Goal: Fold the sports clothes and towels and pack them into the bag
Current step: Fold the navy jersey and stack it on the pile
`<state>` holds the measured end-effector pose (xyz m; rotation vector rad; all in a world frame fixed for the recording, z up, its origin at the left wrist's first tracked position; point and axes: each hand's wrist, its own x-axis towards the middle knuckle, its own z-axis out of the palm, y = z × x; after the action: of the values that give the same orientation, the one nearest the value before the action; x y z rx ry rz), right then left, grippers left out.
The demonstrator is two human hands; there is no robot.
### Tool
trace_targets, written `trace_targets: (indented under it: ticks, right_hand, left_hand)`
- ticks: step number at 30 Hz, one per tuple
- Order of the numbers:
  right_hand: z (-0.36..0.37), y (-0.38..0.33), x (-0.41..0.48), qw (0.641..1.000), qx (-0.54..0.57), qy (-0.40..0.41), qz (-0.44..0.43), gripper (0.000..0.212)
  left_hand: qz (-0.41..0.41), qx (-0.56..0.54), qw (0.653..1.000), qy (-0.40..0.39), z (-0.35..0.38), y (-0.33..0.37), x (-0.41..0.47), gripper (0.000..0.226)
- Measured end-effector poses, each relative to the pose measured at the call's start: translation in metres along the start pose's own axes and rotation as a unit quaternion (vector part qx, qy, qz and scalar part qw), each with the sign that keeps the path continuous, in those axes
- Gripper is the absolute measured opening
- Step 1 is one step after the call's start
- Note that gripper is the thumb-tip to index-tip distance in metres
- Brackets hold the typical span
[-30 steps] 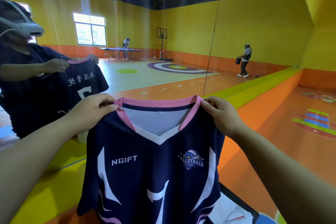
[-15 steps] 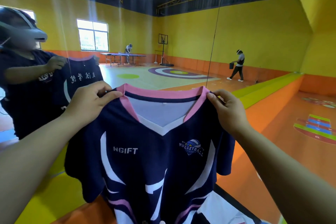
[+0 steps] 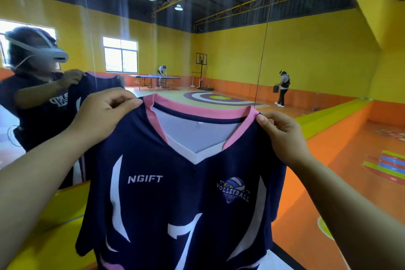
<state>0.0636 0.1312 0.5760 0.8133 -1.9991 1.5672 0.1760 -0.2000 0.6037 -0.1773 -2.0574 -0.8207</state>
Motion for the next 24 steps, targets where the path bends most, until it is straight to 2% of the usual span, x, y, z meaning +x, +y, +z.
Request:
trace_targets:
  ticks: [3,7,10,14,19,22,24]
  right_hand:
    - [-0.002,-0.009,0.000,1.000,0.024,-0.003,-0.020,0.018]
    - [0.000,-0.006,0.004,1.000,-0.010,-0.002,-0.013,0.020]
    - [0.004,0.000,0.003,0.997,-0.063,-0.034,0.014,0.024]
    - [0.009,0.006,-0.008,0.998,-0.053,-0.031,0.020,0.020]
    - [0.011,0.006,-0.022,0.983,-0.129,0.064,-0.111,0.009]
    - [0.010,0.001,-0.024,0.962,-0.142,0.118,-0.202,0.012]
    - [0.008,-0.003,-0.024,0.948,-0.139,0.135,-0.253,0.015]
  left_hand:
    - [0.013,-0.011,1.000,0.022,-0.006,0.003,0.002,0.032]
    - [-0.021,0.012,1.000,0.014,-0.005,0.000,0.002,0.011]
    - [-0.046,0.054,0.997,-0.031,0.002,-0.005,-0.003,0.014]
    - [-0.057,0.033,0.997,-0.043,0.004,-0.014,-0.019,0.018]
    - [0.024,0.072,0.997,0.024,0.005,-0.007,-0.034,0.025]
    - [0.103,0.087,0.986,0.094,0.005,-0.006,-0.037,0.011]
    - [0.161,0.101,0.972,0.136,0.005,-0.006,-0.039,0.025]
